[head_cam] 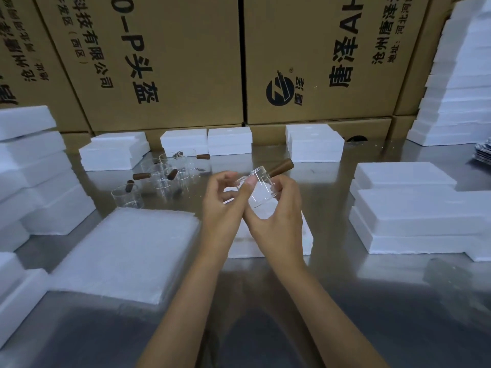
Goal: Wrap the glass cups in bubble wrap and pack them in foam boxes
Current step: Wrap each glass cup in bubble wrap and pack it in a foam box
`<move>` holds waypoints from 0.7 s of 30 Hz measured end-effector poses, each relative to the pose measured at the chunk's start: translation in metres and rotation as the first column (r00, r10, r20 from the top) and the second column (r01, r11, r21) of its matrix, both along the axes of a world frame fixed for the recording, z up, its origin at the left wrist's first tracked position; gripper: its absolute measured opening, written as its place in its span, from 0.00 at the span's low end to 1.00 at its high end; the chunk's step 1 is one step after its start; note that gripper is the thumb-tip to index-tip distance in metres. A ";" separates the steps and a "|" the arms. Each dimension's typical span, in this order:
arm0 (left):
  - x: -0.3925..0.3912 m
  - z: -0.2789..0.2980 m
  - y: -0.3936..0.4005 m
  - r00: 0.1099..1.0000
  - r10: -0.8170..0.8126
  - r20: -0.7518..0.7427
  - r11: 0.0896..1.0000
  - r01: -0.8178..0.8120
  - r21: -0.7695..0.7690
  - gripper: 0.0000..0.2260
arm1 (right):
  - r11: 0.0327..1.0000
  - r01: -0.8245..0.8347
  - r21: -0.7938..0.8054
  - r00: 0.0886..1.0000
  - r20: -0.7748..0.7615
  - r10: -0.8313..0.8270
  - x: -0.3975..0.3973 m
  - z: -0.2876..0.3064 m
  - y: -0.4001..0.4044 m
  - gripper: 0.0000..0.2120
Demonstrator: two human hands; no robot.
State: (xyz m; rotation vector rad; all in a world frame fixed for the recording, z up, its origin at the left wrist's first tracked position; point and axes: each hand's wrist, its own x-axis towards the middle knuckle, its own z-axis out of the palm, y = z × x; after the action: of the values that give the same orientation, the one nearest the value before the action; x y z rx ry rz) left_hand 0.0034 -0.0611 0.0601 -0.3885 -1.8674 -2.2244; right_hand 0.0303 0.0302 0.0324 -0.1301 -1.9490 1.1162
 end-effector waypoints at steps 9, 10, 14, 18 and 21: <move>-0.002 0.008 -0.008 0.858 -0.425 0.288 0.900 0.369 0.231 0.26 | 0.977 -0.122 -0.176 0.992 -0.032 0.119 0.013 0.003 0.001 0.25; -0.002 0.009 -0.009 0.847 -0.448 0.288 0.889 0.387 0.246 0.25 | 0.962 -0.153 -0.227 0.988 -0.042 0.147 0.013 0.005 0.002 0.24; 0.000 0.011 -0.010 0.821 -0.502 0.271 0.861 0.445 0.248 0.20 | 0.932 -0.195 -0.307 0.981 -0.074 0.181 0.010 0.008 0.004 0.23; 0.002 0.011 -0.011 0.826 -0.519 0.221 0.850 0.470 0.239 0.25 | 0.932 -0.199 -0.304 0.980 -0.076 0.185 0.013 0.006 0.001 0.27; 0.003 0.008 -0.009 0.873 -0.450 0.187 0.878 0.395 0.270 0.26 | 0.959 -0.144 -0.245 0.990 -0.039 0.139 0.014 0.005 -0.003 0.30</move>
State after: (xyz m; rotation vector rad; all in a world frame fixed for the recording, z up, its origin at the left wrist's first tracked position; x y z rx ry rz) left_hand 0.0067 -0.0696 0.0681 -0.5524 -1.7406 -2.8647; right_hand 0.0446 0.0274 0.0374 -0.1132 -1.8164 1.4490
